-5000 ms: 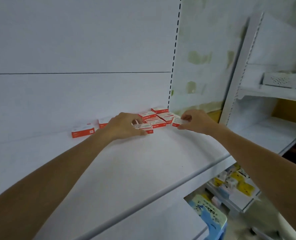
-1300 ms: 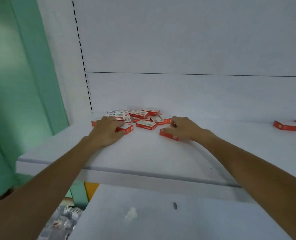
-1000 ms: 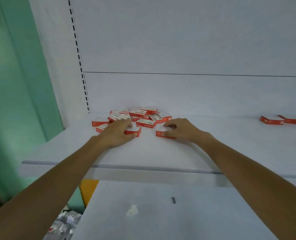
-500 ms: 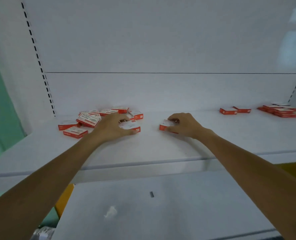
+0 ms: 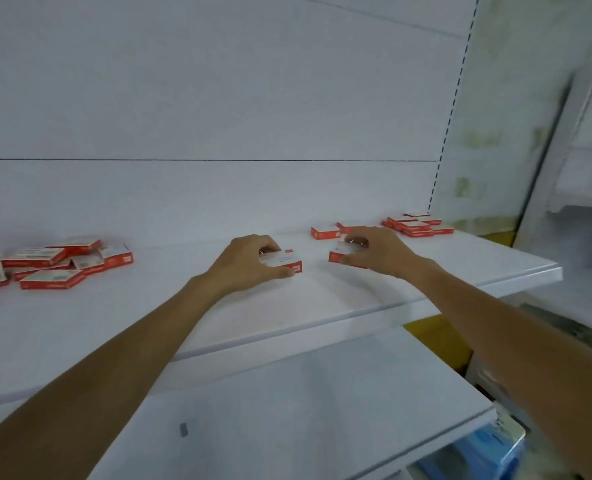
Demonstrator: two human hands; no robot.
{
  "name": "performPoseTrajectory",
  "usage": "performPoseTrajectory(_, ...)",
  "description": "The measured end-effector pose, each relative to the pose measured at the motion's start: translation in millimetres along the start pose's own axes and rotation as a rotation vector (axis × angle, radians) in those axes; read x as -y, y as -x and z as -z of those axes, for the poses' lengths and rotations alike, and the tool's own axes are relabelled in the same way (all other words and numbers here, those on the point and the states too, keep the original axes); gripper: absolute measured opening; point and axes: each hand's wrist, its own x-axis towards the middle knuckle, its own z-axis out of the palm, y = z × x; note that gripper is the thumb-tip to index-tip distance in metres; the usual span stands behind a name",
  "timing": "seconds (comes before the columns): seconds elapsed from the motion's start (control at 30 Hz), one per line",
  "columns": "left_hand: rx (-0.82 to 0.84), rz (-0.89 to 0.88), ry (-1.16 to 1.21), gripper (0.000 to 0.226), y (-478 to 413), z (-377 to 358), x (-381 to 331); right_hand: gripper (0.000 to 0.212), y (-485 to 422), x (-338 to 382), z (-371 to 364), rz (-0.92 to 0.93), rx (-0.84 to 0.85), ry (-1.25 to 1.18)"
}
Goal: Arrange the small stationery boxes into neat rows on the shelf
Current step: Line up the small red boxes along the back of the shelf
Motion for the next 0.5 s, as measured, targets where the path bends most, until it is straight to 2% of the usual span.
performPoseTrajectory(0.17, 0.037, -0.035, -0.013, 0.044, -37, -49, -45, 0.051, 9, -69, 34, -0.016, -0.007, 0.057)
performPoseTrajectory(0.33, -0.001, -0.035, 0.061, 0.041, -64, -88, -76, 0.051, 16, -121, 59, -0.070, -0.008, 0.089)
performPoseTrajectory(0.5, 0.091, -0.048, -0.026, 0.039, -79, -114, -91, 0.053, 17, -147, 64, -0.095, 0.013, 0.081)
